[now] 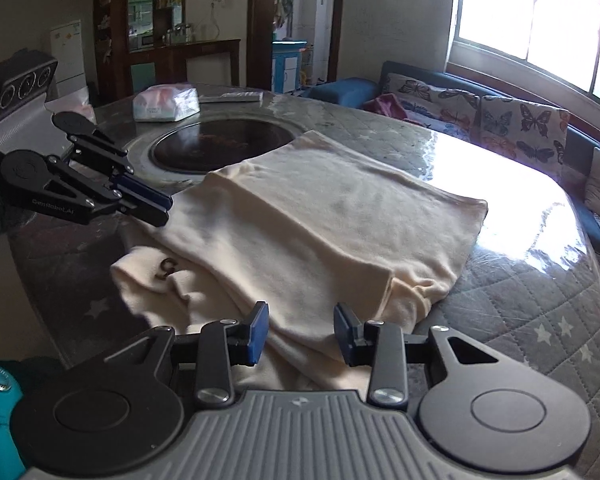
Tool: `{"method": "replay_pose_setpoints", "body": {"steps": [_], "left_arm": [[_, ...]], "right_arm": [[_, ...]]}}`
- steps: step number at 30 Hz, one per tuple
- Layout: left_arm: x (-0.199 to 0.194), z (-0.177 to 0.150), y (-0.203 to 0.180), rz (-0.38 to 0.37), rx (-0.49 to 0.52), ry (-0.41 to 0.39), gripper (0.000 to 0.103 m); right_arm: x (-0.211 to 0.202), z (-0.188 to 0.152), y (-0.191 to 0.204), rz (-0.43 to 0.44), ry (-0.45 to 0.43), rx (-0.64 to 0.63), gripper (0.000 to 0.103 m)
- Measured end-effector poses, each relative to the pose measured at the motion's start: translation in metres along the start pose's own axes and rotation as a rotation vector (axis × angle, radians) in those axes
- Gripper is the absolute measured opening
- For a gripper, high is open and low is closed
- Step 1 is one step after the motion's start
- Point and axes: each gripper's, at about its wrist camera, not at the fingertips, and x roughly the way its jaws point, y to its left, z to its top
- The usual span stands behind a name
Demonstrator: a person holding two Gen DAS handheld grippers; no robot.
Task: Fold clothes
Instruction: 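Grasp the opposite side with the right gripper and fold it over the body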
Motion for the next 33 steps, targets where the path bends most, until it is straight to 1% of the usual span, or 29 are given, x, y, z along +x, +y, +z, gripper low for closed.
{"method": "replay_pose_setpoints", "body": {"steps": [4, 9, 13, 17, 20, 21, 25, 29, 32, 33], "left_arm": [[-0.01, -0.009, -0.015, -0.009, 0.065, 0.014, 0.024], [-0.018, -0.019, -0.033, 0.006, 0.144, 0.017, 0.025], [-0.012, -0.023, -0.041, 0.042, 0.188, 0.01, 0.025], [-0.006, -0.025, -0.051, 0.056, 0.24, -0.016, 0.025], [-0.001, -0.026, -0.056, 0.059, 0.258, -0.038, 0.024], [0.0, -0.026, -0.057, 0.061, 0.257, -0.045, 0.024], [0.001, -0.024, -0.051, 0.065, 0.219, -0.069, 0.011], [-0.001, -0.008, -0.033, 0.046, 0.091, -0.099, 0.009], [0.003, 0.006, -0.017, 0.035, -0.007, -0.113, 0.009], [0.006, 0.01, -0.012, 0.03, -0.033, -0.116, 0.009]], "right_arm": [[0.006, -0.006, 0.006, 0.011, 0.036, -0.024, 0.036], [-0.001, -0.005, 0.013, 0.002, 0.032, -0.047, 0.036], [-0.01, -0.005, 0.016, -0.008, 0.041, -0.075, 0.036], [-0.017, -0.009, 0.022, -0.012, 0.06, -0.125, 0.037], [-0.02, -0.013, 0.028, -0.012, 0.068, -0.168, 0.043], [-0.022, -0.014, 0.031, -0.007, 0.065, -0.19, 0.044], [-0.024, -0.018, 0.039, 0.014, 0.058, -0.249, 0.053], [-0.017, -0.021, 0.048, 0.016, 0.04, -0.309, 0.055], [-0.007, -0.016, 0.048, 0.026, 0.008, -0.306, 0.055], [-0.004, -0.014, 0.048, 0.025, -0.001, -0.302, 0.053]]}}
